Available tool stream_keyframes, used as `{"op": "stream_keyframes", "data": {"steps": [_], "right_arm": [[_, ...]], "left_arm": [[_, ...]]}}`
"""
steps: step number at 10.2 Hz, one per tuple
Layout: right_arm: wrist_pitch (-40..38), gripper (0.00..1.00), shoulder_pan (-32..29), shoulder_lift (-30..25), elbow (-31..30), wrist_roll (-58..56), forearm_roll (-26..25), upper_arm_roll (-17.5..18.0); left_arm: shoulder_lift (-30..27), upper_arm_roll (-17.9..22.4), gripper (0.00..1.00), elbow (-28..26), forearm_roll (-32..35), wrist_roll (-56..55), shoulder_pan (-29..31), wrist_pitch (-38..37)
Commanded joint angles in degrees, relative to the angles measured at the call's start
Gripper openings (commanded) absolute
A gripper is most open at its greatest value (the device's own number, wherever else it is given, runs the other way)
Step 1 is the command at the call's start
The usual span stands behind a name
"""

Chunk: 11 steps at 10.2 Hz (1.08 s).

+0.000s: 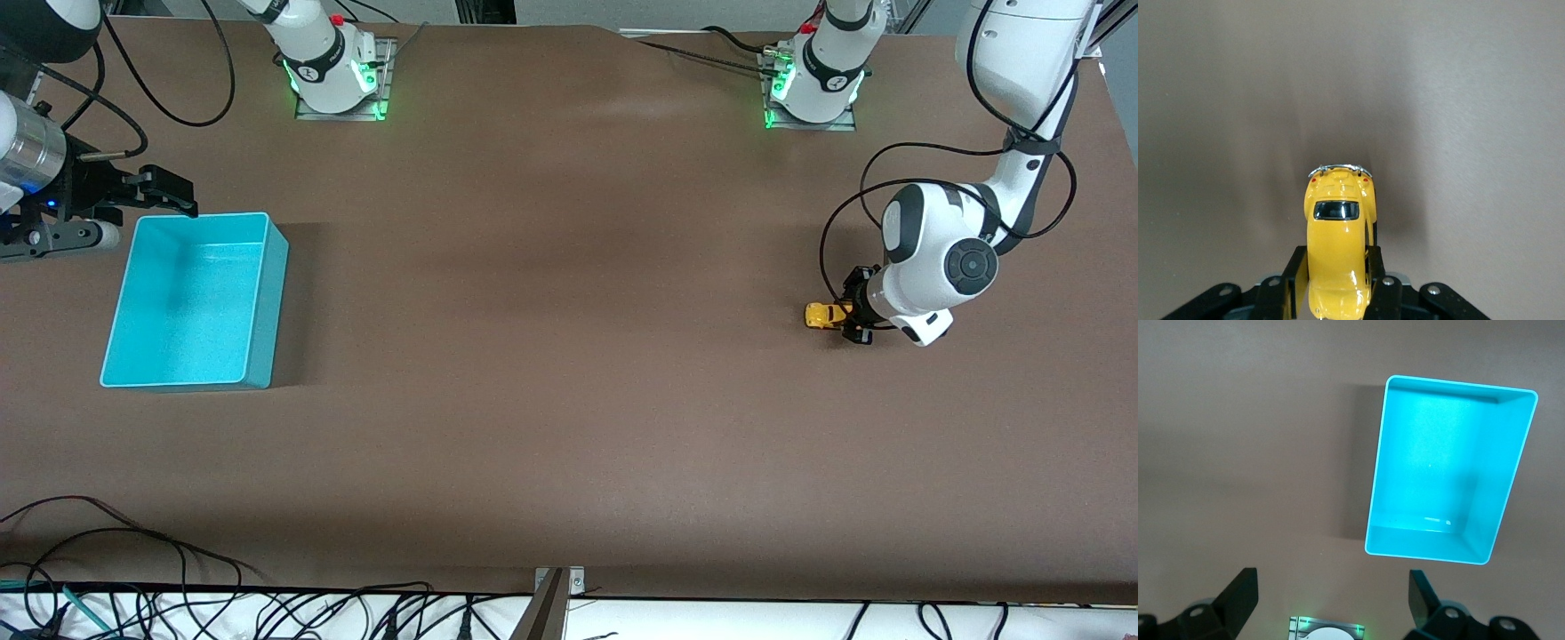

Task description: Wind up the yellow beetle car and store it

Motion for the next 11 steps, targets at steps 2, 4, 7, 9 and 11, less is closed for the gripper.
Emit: {"op": "stream_keyframes", "data": {"steps": [2,4,7,9,11], "right_arm": [[-0.96,1.00,-0.12,-0.19,0.62,-0.67,0.20,-0.01],[-0.96,1.00,-0.12,-0.19,0.62,-0.67,0.20,-0.01],[-0.88,1.00,-0.12,-0.19,0.62,-0.67,0.20,-0.01],[-0.88,1.00,-0.20,-0.19,0.62,-0.67,0.20,-0.01],[-0.88,1.00,-0.20,-0.10,0.54,-0.67,0.20,-0.01]], "left_arm": [[-2.94,-5.42,0.00,0.23,-1.33,-6.93,-0.27,-1.07],[-1.10,-8.42,0.00,0.24,-4.75,-9.66,-0.44,3.04],[1.46,-9.40,0.00,0.24,-4.33,-11.42,-1.67,6.05],[2.77,-9.23,0.00,0.15,-4.06,-10.64,-0.80,7.45],[4.09,-8.87,0.00,0.06,-1.88,-9.59,0.08,7.98]]}}
